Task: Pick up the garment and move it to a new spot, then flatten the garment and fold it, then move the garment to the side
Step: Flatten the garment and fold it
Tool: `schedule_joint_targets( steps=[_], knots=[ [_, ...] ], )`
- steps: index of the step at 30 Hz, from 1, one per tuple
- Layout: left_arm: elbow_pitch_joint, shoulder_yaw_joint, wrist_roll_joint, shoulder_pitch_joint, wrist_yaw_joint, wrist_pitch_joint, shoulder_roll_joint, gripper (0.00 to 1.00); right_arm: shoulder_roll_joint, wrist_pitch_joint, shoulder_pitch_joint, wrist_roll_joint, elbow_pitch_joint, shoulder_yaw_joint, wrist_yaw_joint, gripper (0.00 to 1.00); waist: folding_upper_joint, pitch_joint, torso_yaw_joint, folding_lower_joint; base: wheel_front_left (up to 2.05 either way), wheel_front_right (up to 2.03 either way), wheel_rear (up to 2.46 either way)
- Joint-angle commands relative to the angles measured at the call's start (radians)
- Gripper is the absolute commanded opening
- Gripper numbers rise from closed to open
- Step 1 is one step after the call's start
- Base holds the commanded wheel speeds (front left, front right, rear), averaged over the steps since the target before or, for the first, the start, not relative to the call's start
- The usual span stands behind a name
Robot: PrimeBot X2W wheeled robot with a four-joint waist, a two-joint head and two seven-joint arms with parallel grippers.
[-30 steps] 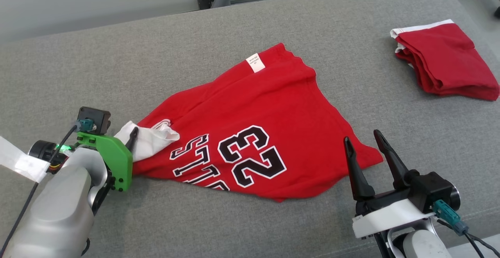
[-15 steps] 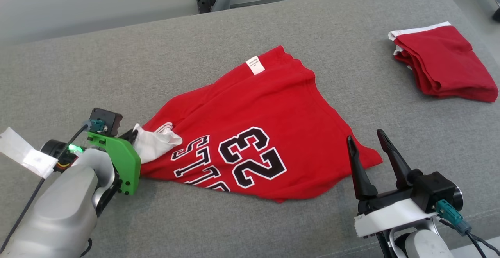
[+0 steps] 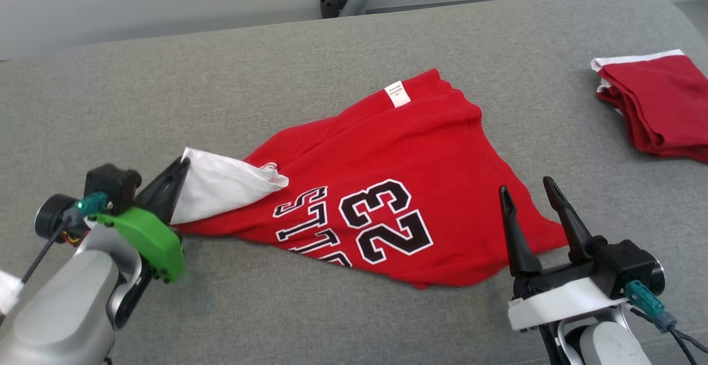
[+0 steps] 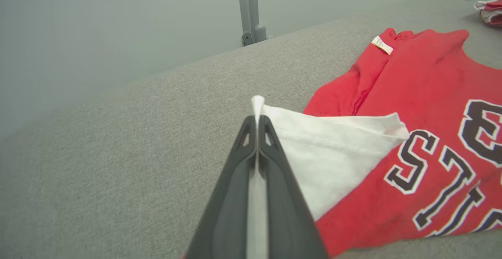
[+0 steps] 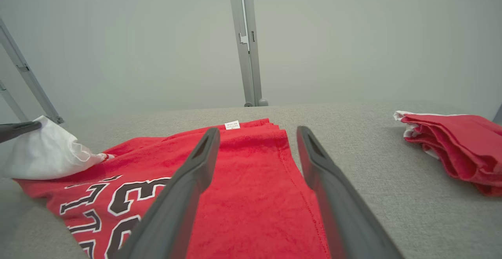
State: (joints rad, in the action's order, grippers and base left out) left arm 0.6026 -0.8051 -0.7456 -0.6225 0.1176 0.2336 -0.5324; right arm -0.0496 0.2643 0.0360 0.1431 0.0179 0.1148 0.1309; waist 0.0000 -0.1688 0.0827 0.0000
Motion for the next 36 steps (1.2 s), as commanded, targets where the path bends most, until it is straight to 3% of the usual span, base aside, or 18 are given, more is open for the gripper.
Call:
schedule_joint_targets(
  steps=[1,6,12,16,21,36],
  knots=[
    [-0.039,0.014,-0.004,0.037,-0.012,0.013,-0.015,0.00,-0.002,0.000,0.005,-0.006,-0.001,-0.005,0.000,1.00,0.0000,0.001,-0.021,0.0000,0.00,0.00,0.00],
    [-0.239,0.082,0.016,0.162,-0.081,0.031,-0.058,0.00,-0.001,0.000,0.073,0.021,0.050,-0.014,0.000,1.00,0.0000,-0.023,-0.054,0.0000,0.00,0.00,0.00],
    [-0.447,0.204,0.076,0.292,-0.123,0.031,-0.046,0.00,-0.004,0.000,0.225,0.049,0.259,-0.010,0.000,1.00,0.0000,-0.058,-0.091,0.0000,0.00,0.00,0.00],
    [-0.514,0.264,0.117,0.365,-0.107,0.032,-0.023,0.00,-0.037,-0.022,0.411,0.091,0.517,0.007,0.000,1.00,0.0000,-0.083,-0.118,0.0000,0.00,0.00,0.00],
    [-0.535,0.315,0.175,0.397,-0.077,0.032,0.008,0.00,-0.075,-0.093,0.617,0.104,0.734,-0.008,0.000,1.00,0.0000,-0.127,-0.157,0.0000,0.00,0.00,0.00],
    [-0.499,0.402,0.271,0.404,-0.006,0.032,0.073,0.00,-0.128,-0.379,0.973,0.023,1.087,-0.045,0.000,1.00,0.0000,-0.177,-0.208,0.0000,0.00,0.00,0.00]
  ],
)
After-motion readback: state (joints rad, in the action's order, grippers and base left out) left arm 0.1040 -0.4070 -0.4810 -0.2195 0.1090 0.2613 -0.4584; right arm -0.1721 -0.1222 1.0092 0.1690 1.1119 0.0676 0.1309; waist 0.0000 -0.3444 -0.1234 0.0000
